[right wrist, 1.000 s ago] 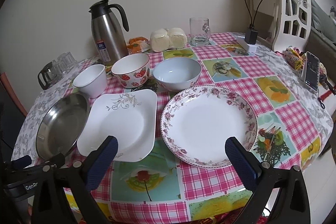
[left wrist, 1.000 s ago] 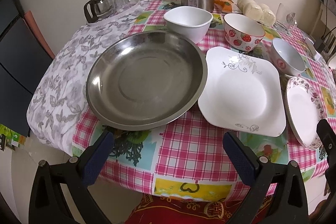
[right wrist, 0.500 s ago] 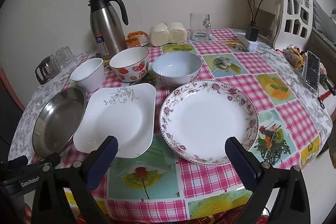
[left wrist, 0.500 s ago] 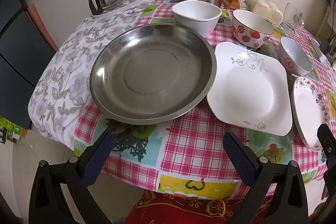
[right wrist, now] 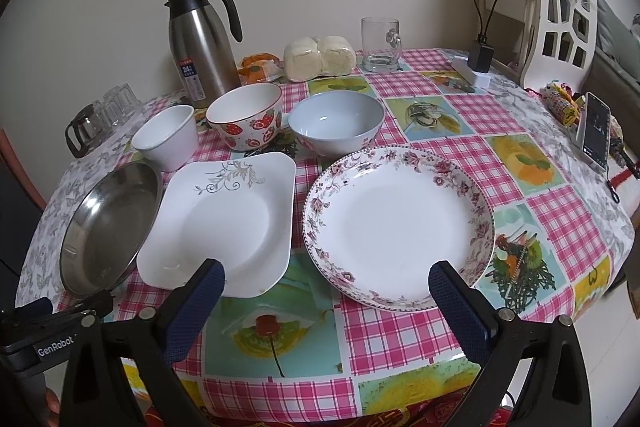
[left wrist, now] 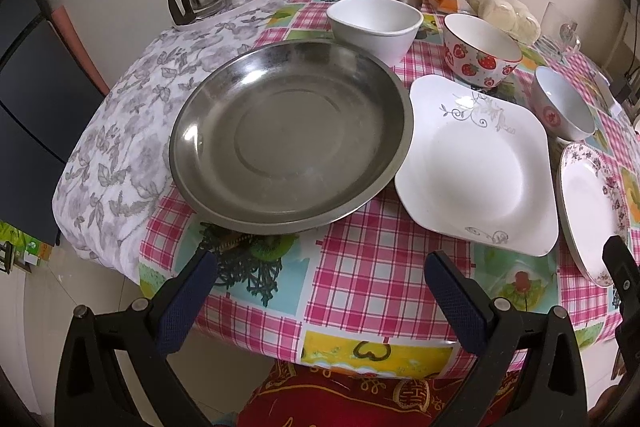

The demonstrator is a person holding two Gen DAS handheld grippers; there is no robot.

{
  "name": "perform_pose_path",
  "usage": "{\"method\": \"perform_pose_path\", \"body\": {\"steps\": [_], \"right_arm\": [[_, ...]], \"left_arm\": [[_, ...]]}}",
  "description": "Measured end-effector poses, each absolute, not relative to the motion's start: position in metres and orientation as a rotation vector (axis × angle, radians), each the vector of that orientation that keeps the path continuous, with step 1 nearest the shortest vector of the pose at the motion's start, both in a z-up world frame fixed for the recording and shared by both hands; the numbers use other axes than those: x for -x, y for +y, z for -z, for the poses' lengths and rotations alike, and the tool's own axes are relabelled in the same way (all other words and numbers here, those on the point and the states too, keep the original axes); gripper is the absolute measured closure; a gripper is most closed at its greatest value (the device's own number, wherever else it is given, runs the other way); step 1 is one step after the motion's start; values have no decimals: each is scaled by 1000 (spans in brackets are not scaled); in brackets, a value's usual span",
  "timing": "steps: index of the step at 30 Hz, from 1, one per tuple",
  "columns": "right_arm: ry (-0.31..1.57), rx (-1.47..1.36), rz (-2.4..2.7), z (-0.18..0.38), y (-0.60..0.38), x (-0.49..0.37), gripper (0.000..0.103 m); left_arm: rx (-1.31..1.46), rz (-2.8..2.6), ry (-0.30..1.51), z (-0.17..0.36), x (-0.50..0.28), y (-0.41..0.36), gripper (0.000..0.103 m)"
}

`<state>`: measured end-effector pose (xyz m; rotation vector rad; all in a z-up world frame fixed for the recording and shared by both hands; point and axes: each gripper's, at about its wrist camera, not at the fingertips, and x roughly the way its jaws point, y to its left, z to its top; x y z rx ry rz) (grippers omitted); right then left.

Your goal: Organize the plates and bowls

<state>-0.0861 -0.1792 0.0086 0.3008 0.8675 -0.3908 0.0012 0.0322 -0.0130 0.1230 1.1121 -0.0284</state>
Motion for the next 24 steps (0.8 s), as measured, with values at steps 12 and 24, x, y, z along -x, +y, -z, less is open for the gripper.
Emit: {"method": "perform_pose_path", "body": {"steps": [12,24], "right_arm": [[868,-301,391,-7,-179,86,0],[869,-298,390,-6,-178,85,0]], "left_arm": [[-127,28,1127,15,-2,31,0],[-118,24,1125,16,-2,34,0]]}}
